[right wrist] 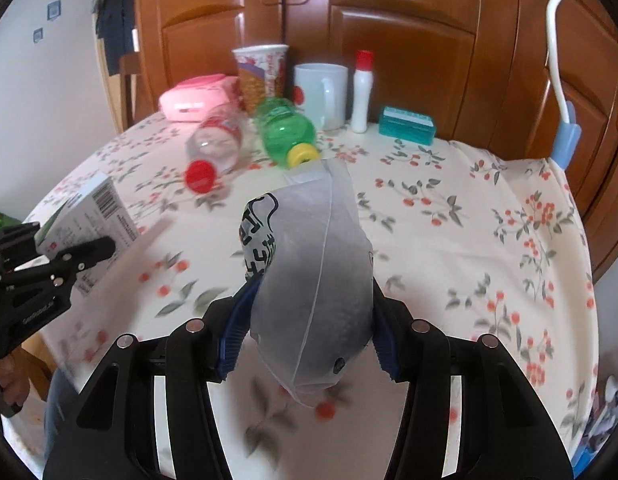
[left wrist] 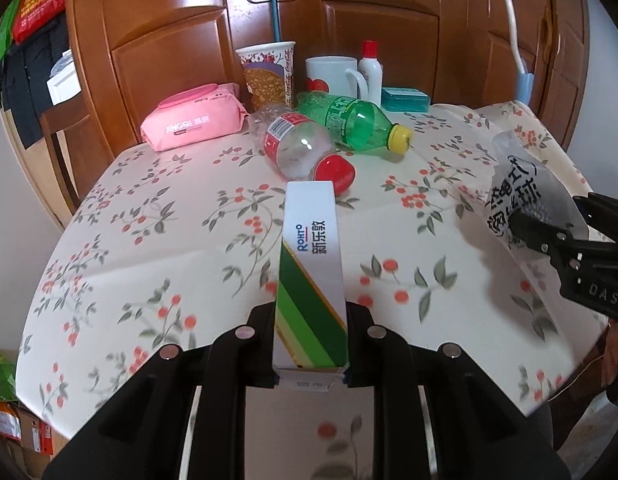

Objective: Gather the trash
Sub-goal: 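Lift the medicine box and plastic bag and carry both over the pink bin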

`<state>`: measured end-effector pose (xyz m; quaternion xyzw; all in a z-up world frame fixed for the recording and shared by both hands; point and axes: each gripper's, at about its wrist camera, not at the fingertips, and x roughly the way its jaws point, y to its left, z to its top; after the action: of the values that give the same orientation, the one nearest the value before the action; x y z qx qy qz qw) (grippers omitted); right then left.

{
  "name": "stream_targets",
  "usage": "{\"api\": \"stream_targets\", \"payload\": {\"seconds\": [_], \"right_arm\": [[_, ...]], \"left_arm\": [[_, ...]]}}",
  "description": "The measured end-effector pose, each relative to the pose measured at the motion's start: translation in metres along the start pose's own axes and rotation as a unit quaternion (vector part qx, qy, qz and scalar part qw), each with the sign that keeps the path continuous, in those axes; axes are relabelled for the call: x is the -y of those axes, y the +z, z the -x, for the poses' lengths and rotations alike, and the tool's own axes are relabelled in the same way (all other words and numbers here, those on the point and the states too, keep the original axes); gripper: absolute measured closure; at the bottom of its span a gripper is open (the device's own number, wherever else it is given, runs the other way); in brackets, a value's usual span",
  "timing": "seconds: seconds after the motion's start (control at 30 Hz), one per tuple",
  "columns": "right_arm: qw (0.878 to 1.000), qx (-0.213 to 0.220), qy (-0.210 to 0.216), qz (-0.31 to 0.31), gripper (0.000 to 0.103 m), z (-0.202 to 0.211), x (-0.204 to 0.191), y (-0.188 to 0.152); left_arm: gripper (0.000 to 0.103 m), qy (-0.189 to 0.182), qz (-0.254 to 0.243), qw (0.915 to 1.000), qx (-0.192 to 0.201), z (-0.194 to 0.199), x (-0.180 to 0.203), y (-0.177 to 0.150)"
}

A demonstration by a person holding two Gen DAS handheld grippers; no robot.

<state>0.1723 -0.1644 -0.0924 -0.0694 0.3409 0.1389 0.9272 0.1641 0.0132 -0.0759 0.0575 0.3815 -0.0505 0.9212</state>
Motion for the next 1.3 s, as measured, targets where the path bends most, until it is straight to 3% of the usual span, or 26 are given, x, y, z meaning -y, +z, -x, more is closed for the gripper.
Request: {"api": "stream_targets", "payload": {"seconds": [0.5, 0.8, 1.03, 1.3], "right_arm": [[0.999, 0.018, 0.034, 0.016, 0.050, 0.075, -0.069, -0.069], [0.998, 0.006, 0.058, 0.018, 0.050, 0.095, -0.100, -0.121], [0.997, -0.025, 0.075, 0.022, 0.050, 0.086, -0.121, -0.167], [0.992, -0.086, 0.088, 0.022, 0.050, 0.042, -0.134, -0.218]], "left_arm": [[0.084, -0.017, -0.009, 0.9997, 0.015, 0.083, 0.000, -0.072], [0.084, -0.030, -0.011, 0.9994, 0.011, 0.120, 0.000, -0.127], [0.084, -0.037, -0.020, 0.9990, -0.016, 0.122, 0.011, -0.174], [0.084, -0.040, -0.025, 0.9956, -0.081, 0.077, 0.019, -0.231]]}}
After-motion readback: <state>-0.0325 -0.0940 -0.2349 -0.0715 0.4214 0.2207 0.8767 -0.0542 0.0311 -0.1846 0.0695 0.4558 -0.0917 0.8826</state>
